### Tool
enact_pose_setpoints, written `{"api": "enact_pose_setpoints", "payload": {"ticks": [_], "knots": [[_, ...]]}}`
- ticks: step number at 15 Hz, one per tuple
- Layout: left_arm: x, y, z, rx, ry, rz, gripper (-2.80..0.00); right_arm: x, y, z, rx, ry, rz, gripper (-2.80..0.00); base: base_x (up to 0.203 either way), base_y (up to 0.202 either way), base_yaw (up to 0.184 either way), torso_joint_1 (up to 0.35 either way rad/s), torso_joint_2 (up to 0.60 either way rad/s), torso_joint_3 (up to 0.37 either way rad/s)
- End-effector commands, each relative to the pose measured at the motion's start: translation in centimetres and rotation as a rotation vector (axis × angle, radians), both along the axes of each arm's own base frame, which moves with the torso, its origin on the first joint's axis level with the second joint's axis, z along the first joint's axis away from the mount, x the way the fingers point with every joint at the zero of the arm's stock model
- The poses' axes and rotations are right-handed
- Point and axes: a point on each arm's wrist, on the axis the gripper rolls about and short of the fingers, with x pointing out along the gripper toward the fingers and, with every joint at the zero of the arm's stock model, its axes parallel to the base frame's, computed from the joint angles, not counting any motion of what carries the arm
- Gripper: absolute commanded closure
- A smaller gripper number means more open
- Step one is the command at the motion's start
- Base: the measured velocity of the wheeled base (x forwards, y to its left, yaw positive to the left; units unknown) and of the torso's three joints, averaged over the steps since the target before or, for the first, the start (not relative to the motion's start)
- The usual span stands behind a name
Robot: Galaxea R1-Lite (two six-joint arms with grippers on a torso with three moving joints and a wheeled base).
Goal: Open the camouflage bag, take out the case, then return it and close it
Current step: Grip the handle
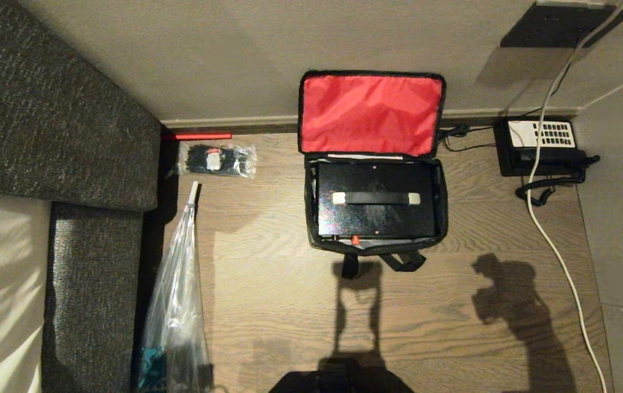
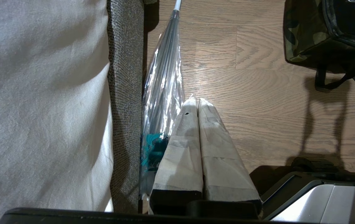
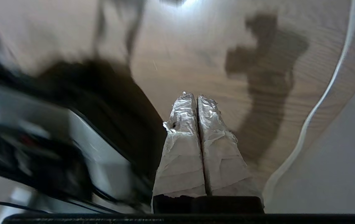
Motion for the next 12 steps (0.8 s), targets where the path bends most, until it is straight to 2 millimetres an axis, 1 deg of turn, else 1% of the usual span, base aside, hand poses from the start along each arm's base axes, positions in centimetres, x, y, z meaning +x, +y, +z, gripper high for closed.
{"api": "enact_pose_setpoints", "payload": {"ticks": [1, 4, 5, 6, 7, 8, 9, 11, 12], "knots": [[0.0, 0.0, 0.0, -0.001, 0.000, 0.001, 0.00, 6.6, -0.2, -2.7, -0.047, 0.224, 0.046, 0.00, 0.000, 0.000, 0.000, 0.000, 0.00, 0.000], [0.0, 0.0, 0.0, -0.001, 0.000, 0.001, 0.00, 13.0, 0.0, -4.1, -0.058, 0.316, 0.073, 0.00, 0.000, 0.000, 0.000, 0.000, 0.00, 0.000], [0.0, 0.0, 0.0, -0.001, 0.000, 0.001, 0.00, 14.7, 0.2, -4.6, -0.057, 0.331, 0.080, 0.00, 0.000, 0.000, 0.000, 0.000, 0.00, 0.000], [0.0, 0.0, 0.0, -0.001, 0.000, 0.001, 0.00, 16.8, 0.5, -4.8, -0.065, 0.308, 0.090, 0.00, 0.000, 0.000, 0.000, 0.000, 0.00, 0.000], [0.0, 0.0, 0.0, -0.001, 0.000, 0.001, 0.00, 19.3, 1.1, -5.0, -0.089, 0.234, 0.090, 0.00, 0.000, 0.000, 0.000, 0.000, 0.00, 0.000], [0.0, 0.0, 0.0, -0.001, 0.000, 0.001, 0.00, 21.6, 2.3, -5.3, -0.132, 0.136, 0.085, 0.00, 0.000, 0.000, 0.000, 0.000, 0.00, 0.000], [0.0, 0.0, 0.0, -0.001, 0.000, 0.001, 0.00, 23.3, 3.8, -5.9, -0.204, 0.064, 0.037, 0.00, 0.000, 0.000, 0.000, 0.000, 0.00, 0.000], [0.0, 0.0, 0.0, -0.001, 0.000, 0.001, 0.00, 25.3, 7.1, -7.4, -0.403, -0.027, -0.124, 0.00, 0.000, 0.000, 0.000, 0.000, 0.00, 0.000], [0.0, 0.0, 0.0, -0.001, 0.000, 0.001, 0.00, 26.1, 8.7, -7.7, -0.490, -0.102, -0.185, 0.00, 0.000, 0.000, 0.000, 0.000, 0.00, 0.000]]}}
